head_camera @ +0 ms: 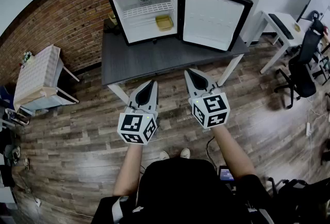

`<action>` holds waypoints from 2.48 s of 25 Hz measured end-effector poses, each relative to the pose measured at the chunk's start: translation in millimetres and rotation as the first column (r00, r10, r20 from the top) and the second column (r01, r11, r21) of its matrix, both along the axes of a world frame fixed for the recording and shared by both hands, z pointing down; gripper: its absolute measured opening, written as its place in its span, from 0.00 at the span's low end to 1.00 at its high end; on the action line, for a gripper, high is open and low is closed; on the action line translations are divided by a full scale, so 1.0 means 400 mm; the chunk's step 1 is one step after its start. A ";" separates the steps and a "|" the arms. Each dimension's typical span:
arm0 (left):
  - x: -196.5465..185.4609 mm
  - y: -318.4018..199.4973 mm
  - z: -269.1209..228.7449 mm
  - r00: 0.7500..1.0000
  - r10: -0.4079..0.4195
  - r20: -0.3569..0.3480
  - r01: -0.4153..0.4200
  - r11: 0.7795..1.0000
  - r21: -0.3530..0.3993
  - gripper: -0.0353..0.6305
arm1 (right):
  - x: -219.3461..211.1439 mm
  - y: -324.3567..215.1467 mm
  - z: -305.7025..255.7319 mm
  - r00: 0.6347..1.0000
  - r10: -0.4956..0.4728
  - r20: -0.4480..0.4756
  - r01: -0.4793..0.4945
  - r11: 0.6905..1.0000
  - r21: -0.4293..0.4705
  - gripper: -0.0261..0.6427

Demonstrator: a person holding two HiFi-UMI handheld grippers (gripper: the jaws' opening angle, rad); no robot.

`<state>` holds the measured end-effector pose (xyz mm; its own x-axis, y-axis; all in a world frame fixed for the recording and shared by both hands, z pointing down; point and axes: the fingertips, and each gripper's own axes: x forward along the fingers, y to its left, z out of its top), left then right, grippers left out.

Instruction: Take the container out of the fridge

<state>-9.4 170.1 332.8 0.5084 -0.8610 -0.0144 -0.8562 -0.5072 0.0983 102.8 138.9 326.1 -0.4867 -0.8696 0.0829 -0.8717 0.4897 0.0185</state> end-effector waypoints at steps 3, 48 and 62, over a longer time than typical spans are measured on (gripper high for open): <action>0.009 -0.001 0.001 1.000 -0.004 0.004 0.004 1.000 -0.003 0.07 | 0.010 -0.001 0.000 1.000 0.000 0.001 0.000 1.000 0.001 0.10; 0.057 -0.428 0.080 0.999 -0.022 0.023 0.023 0.999 -0.024 0.07 | -0.008 -0.422 0.092 0.993 -0.117 -0.008 0.117 0.992 -0.045 0.10; -0.096 -0.780 0.078 0.999 -0.011 0.033 0.013 0.998 -0.061 0.07 | -0.157 -0.765 0.080 0.995 -0.101 -0.013 0.100 0.993 -0.069 0.10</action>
<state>-48.0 -141.7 364.1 0.4972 -0.8659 0.0552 -0.8656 -0.4906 0.1008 40.1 -167.1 358.2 -0.5694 -0.8084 0.1493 -0.8179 0.5753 -0.0046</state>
